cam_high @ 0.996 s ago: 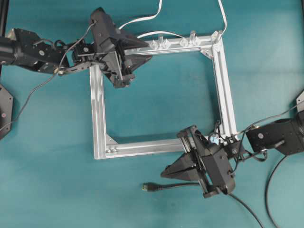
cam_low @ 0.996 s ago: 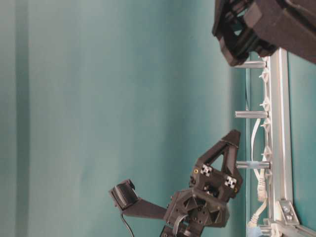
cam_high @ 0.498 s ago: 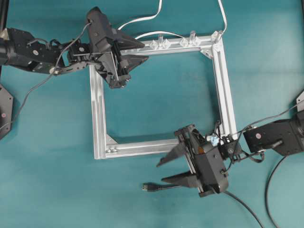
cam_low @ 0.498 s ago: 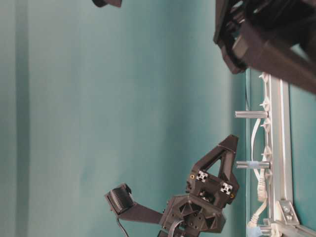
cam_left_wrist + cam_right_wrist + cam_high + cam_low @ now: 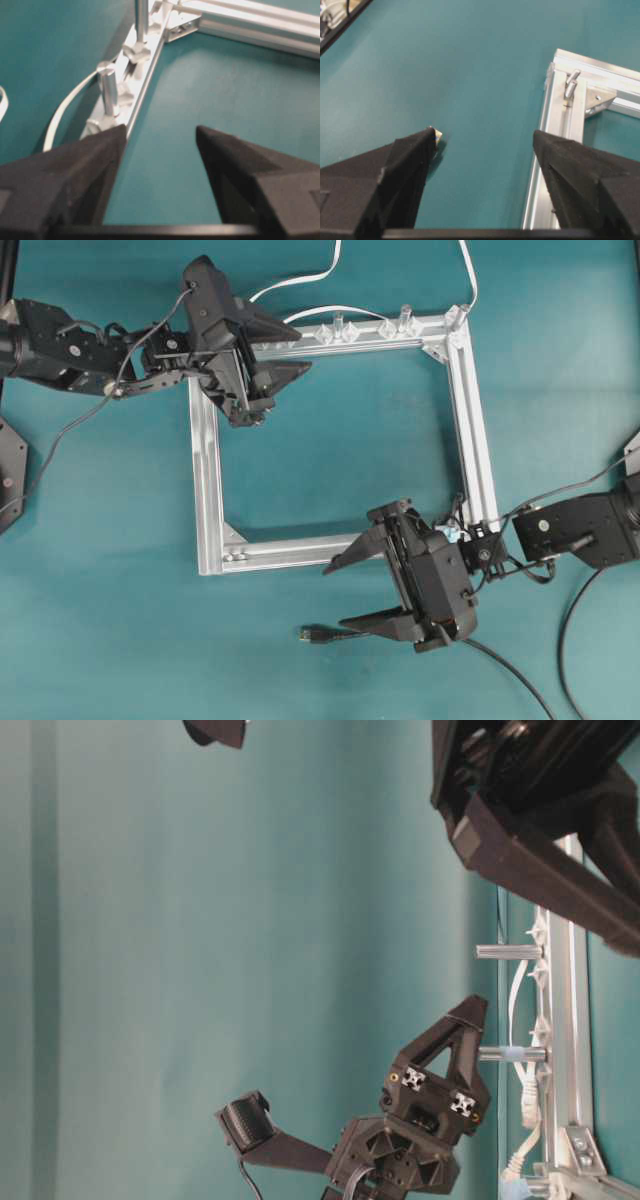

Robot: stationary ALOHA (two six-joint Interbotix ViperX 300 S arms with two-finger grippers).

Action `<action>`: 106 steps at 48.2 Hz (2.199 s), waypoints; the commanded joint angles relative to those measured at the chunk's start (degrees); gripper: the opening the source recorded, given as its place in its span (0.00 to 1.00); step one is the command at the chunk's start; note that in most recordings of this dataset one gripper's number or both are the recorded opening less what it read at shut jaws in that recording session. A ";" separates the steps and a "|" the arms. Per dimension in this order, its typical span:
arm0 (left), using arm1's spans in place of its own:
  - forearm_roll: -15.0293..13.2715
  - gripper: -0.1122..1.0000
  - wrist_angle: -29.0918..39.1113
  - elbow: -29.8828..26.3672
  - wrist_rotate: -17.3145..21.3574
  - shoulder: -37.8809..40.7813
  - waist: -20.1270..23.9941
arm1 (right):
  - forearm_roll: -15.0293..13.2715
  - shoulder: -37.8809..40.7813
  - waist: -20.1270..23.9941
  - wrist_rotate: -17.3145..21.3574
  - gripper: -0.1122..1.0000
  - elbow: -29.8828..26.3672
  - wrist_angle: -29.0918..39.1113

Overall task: Insert the wire through the string loop located on the right side.
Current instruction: 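Open the right gripper and move it down toward the black USB plug, then grasp the black USB cable just behind the plug with the right gripper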

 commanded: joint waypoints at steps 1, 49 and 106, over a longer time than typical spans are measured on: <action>0.18 0.75 0.09 -0.88 0.35 -1.58 0.18 | 0.26 -0.97 0.53 0.18 0.89 -0.88 -0.44; 0.35 0.76 1.67 -0.26 1.41 -1.49 0.26 | 35.51 4.66 13.01 -10.90 0.88 -2.81 -8.09; 0.44 0.76 1.58 2.02 1.41 -1.23 0.26 | 35.51 13.27 13.80 -10.63 0.88 -6.68 -3.34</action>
